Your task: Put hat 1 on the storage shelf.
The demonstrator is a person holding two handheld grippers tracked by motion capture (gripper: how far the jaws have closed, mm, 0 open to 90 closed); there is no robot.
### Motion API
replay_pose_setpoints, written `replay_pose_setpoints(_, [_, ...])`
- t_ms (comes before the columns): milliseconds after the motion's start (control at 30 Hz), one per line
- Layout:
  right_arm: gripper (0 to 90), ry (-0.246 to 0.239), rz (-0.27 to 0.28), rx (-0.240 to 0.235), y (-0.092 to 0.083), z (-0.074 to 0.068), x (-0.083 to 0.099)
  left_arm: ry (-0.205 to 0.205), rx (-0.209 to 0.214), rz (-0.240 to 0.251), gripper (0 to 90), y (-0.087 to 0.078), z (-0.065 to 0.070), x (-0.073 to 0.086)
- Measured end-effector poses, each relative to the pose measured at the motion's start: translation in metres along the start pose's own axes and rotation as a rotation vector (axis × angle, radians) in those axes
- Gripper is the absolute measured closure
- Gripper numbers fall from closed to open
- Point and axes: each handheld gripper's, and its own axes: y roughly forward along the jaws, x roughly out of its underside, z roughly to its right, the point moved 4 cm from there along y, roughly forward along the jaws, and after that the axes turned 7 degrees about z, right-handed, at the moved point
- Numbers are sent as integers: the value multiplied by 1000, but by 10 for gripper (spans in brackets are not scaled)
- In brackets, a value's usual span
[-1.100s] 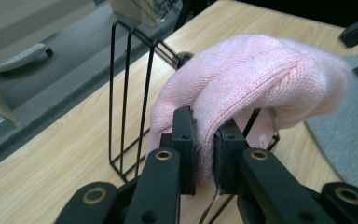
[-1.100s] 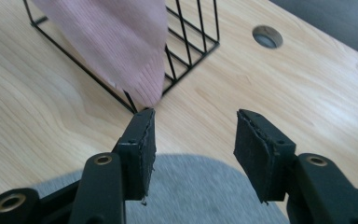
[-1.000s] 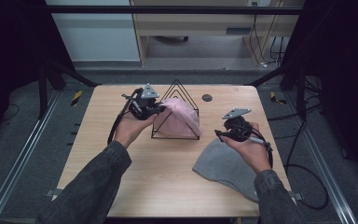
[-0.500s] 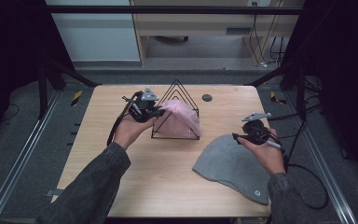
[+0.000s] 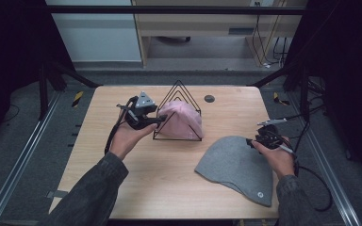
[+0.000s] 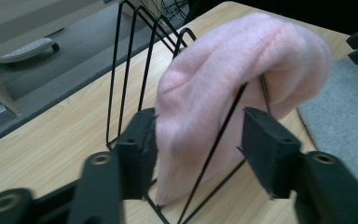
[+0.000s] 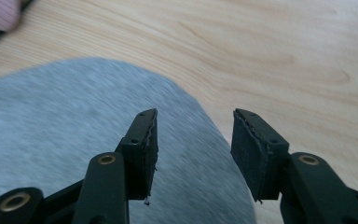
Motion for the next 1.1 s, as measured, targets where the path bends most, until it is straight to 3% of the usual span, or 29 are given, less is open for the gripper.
replay_pose_setpoints(100, [509,21,-4,8,2,6,5,20,-5,-11,324,-14,4,10])
replay_pose_setpoints(133, [509,37,-5,15,4,9,9,23,-14,-21,299,-23,7,21])
replay_pose_setpoints(167, [509,37,-5,15,4,9,9,23,-14,-21,279,-23,7,21])
replay_pose_setpoints(233, [507,42,-4,20,5,11,13,15,-24,-49,241,-37,9,41])
replay_pose_setpoints(300, [503,44,-7,27,5,11,15,6,-30,-52,206,-41,9,49])
replay_pose_setpoints(367, [505,39,-4,36,6,12,16,12,-46,-85,192,-51,8,71])
replay_pose_setpoints(433, [506,43,-4,35,6,12,17,20,-57,-90,185,-55,7,77])
replay_pose_setpoints(567, [521,24,-25,40,8,10,21,-7,-87,-103,174,-67,0,105])
replay_pose_setpoints(633, [527,24,-29,41,8,10,21,-24,-91,-102,171,-70,-3,110])
replay_pose_setpoints(667, [551,12,-35,41,8,10,22,-49,-105,-102,171,-74,-6,119])
replay_pose_setpoints(833, [627,-5,-31,28,7,6,23,-63,-118,-117,171,-84,-9,133])
replay_pose_setpoints(867, [715,-14,-23,22,6,5,24,-77,-124,-119,170,-88,-10,138])
replay_pose_setpoints(900, [715,-14,-23,22,6,5,24,-77,-124,-119,168,-88,-10,138])
replay_pose_setpoints(967, [814,-16,-15,-2,5,2,26,-108,-112,-136,159,-87,-12,147])
replay_pose_setpoints(1100, [858,-16,14,-25,-2,-1,26,-138,-78,-176,129,-85,-13,155])
